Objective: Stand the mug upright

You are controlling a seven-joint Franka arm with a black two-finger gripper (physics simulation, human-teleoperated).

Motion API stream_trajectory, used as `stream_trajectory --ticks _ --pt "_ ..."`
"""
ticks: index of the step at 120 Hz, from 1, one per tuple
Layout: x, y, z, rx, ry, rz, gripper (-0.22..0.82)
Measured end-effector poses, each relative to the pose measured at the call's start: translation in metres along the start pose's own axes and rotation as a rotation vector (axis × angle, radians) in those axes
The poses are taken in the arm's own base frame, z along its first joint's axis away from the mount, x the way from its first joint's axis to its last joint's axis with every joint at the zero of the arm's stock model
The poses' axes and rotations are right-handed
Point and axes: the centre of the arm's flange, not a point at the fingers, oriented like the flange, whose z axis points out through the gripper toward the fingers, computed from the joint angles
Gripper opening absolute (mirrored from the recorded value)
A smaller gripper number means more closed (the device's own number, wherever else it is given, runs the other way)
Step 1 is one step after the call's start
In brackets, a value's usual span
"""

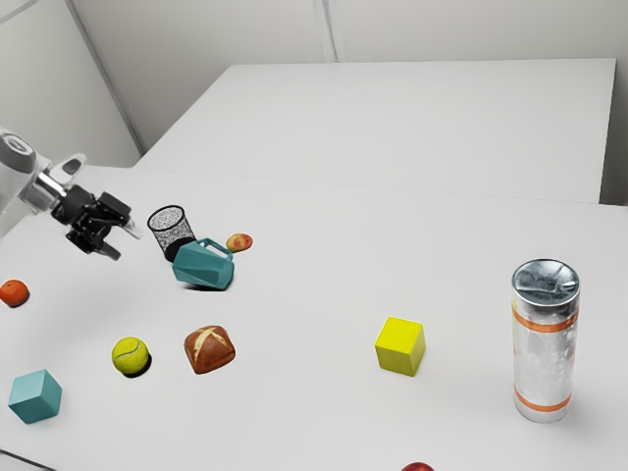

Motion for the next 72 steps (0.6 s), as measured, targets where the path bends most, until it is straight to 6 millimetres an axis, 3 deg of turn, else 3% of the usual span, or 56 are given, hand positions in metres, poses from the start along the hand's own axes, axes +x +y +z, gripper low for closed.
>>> stream_trajectory --ticks 18,33,56,72 --pt "0.019 -0.024 0.043 -0.096 0.053 0.060 0.59" --pt "0.028 -0.017 0.060 -0.187 0.120 0.122 0.59" --pt "0.015 -0.017 0.095 -0.313 0.147 0.155 0.59" --pt "0.015 -0.013 0.101 -0.341 0.166 0.203 0.58"
